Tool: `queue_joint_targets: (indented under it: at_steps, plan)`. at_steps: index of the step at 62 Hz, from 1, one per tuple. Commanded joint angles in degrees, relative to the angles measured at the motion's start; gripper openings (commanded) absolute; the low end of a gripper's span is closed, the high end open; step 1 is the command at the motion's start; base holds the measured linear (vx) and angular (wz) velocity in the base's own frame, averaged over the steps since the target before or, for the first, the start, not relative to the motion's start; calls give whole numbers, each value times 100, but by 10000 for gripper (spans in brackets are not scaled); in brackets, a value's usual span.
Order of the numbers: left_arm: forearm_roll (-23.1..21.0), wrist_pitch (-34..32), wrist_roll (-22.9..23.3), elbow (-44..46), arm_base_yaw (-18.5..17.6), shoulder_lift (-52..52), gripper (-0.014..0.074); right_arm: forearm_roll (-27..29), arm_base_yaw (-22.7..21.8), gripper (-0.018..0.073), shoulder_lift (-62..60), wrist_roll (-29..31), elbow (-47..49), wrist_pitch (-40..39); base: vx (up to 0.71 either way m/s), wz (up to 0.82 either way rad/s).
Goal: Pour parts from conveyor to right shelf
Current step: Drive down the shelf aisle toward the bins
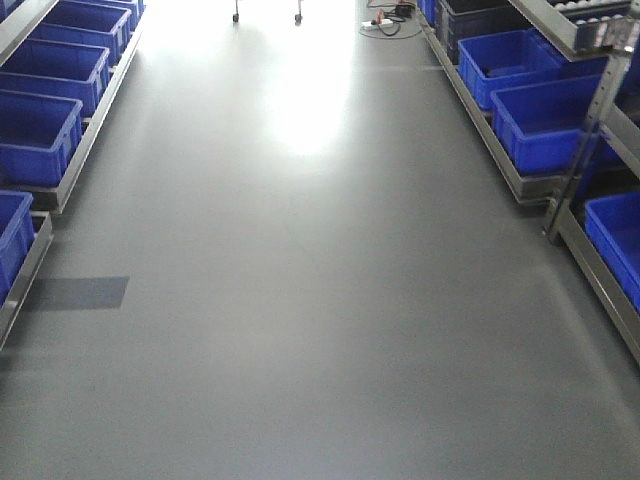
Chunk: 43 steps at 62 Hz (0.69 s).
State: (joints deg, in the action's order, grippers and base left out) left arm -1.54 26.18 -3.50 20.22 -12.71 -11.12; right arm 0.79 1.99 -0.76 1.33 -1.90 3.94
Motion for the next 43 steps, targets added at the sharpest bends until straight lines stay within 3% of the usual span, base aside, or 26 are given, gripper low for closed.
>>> queue_joint_targets:
  at_steps: [1,43]
  plan:
    - [-17,-459,14,152,-26,-44,-6,-16,-35,-9,-83,25,-83,-429,69,7]
    - [-17,-460,14,152,-26,-50,-6,-16,-35,-9,-83,25,-83,-429,60,16]
